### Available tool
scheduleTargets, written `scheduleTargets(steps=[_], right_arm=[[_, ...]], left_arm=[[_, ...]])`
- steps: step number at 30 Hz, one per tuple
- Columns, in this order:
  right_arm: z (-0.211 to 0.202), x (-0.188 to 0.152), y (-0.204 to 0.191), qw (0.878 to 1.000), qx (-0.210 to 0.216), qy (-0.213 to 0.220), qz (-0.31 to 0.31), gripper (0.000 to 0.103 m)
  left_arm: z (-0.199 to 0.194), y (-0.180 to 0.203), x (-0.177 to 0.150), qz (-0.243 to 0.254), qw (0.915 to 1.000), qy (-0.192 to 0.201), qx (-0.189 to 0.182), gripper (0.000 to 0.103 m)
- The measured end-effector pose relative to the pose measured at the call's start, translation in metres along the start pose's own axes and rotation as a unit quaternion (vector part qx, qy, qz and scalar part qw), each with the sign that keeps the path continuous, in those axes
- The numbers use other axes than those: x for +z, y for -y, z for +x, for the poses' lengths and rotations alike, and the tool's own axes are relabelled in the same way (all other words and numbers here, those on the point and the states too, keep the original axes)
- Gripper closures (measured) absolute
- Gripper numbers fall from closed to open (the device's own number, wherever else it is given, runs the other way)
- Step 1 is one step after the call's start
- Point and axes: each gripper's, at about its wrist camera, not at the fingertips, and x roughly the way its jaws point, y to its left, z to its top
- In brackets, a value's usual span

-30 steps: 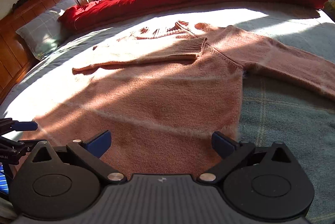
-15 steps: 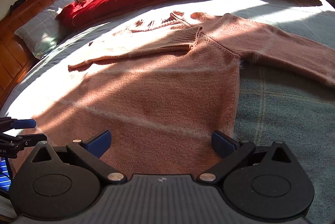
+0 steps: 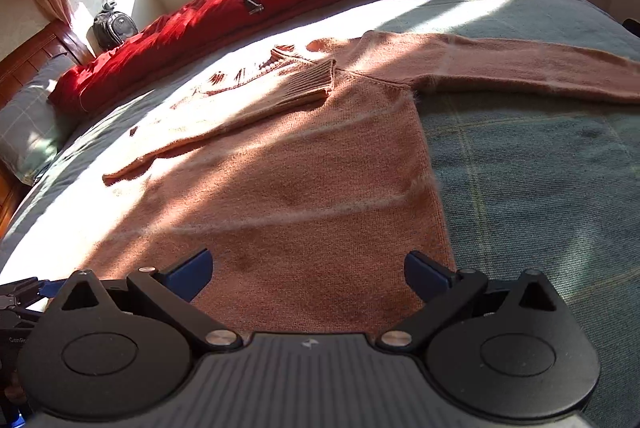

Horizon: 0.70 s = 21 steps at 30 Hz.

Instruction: Fold clothes

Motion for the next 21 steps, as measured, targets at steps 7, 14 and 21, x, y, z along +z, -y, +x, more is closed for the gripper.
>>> scheduleTargets(steps=[7,14,21], right_arm=[[-0.015,-0.007,-0.007,0.999,-0.048,0.011,0.016,0.0],[-0.022,-0.007,-0.005,0.997,-0.066,0.023,0.033,0.0],[-0.025,0.002,0.0,0.997,-0.072,0.027,0.029,0.0]], left_arm=[[0.006,-0.012,0.011,0.007,0.9997,-0.008,-0.023,0.014],[0.018,-0.012,0.022,0.019,0.9993,-0.02,-0.025,0.014],[0.023,-0.009,0.028,0.013,0.9995,-0.012,-0.028,0.014]])
